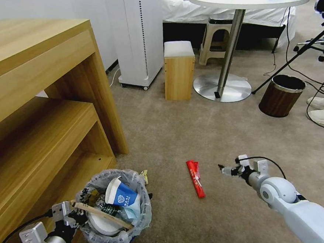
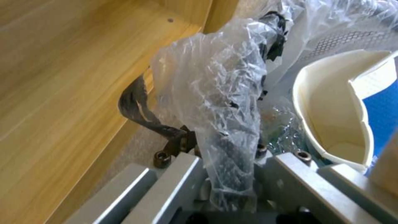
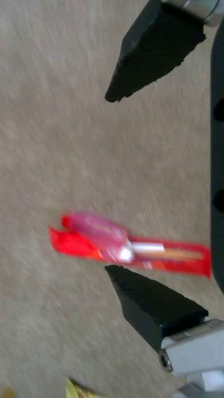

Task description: Pick up the trash bin and place the garbage on the floor into it.

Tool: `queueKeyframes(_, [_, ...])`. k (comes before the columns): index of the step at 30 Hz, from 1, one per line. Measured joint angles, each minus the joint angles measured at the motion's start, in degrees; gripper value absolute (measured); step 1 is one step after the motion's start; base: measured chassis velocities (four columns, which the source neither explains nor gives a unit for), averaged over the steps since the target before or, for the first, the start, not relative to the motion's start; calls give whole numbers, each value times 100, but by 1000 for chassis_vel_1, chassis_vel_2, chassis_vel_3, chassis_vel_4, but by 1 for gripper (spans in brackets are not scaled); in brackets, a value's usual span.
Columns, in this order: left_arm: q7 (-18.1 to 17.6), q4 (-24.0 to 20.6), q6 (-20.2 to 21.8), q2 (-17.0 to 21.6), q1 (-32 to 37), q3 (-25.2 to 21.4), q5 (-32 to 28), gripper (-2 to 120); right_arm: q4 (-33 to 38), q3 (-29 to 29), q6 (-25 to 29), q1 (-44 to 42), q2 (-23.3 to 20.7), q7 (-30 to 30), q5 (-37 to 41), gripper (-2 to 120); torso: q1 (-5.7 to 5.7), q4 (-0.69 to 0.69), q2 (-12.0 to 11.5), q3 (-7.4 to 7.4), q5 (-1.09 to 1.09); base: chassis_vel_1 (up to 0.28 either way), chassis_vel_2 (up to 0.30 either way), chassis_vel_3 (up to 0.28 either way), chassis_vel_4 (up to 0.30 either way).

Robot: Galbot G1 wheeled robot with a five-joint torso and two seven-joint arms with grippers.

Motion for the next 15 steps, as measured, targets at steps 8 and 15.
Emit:
queueKeyframes(8, [4, 20, -8, -112, 48, 9, 97, 1, -1082, -710, -471, 697, 453, -54, -230, 100, 0, 1, 0, 0, 0, 0, 0, 0, 0])
queueKeyframes(15, [4, 38, -20, -115, 69, 20, 130, 1, -1478, -813, -468, 771, 742, -251, -633, 100, 0, -1, 0, 0, -1, 0, 0, 0, 0])
